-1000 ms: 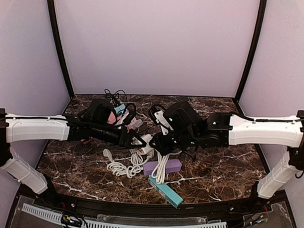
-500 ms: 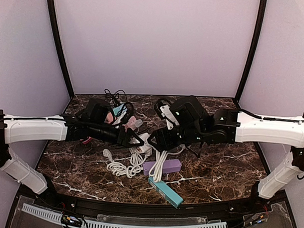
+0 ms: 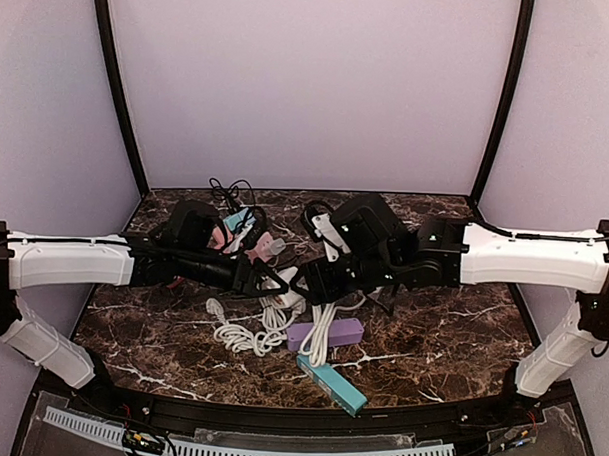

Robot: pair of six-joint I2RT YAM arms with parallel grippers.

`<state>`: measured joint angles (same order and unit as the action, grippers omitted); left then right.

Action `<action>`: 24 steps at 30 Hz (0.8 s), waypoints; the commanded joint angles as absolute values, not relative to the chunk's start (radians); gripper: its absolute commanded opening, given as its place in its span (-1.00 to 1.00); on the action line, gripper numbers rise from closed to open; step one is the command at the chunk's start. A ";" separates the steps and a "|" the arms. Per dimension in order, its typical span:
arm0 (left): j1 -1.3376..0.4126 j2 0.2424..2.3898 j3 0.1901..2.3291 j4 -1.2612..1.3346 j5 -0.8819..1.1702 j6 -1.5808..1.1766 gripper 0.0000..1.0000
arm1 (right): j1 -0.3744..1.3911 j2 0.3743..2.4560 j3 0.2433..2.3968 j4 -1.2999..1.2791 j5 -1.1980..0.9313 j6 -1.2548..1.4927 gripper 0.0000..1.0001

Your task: Pull the plug off the socket

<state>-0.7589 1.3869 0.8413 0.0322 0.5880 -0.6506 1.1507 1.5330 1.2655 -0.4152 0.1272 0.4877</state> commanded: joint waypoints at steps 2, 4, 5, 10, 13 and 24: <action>-0.751 1.322 0.838 0.113 0.630 -0.644 -0.99 | 1.145 1.587 1.303 -0.399 0.102 0.472 0.21; -0.750 1.320 0.836 0.113 0.634 -0.644 -0.99 | 1.146 1.595 1.311 -0.400 0.108 0.466 0.19; -0.751 1.319 0.836 0.113 0.634 -0.644 -0.99 | 1.146 1.599 1.317 -0.400 0.111 0.462 0.16; -0.751 1.319 0.838 0.119 0.649 -0.644 -0.99 | 1.145 1.619 1.331 -0.411 0.147 0.461 0.05; -0.751 1.319 0.839 0.123 0.663 -0.641 -0.99 | 1.144 1.627 1.333 -0.411 0.154 0.458 0.05; -0.751 1.315 0.844 0.129 0.702 -0.627 -0.99 | 1.143 1.631 1.301 -0.400 0.129 0.426 -0.16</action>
<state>-0.7479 1.3720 0.8345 0.0357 0.6128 -0.6479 1.1507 1.6138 1.3163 -0.4126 0.1234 0.4465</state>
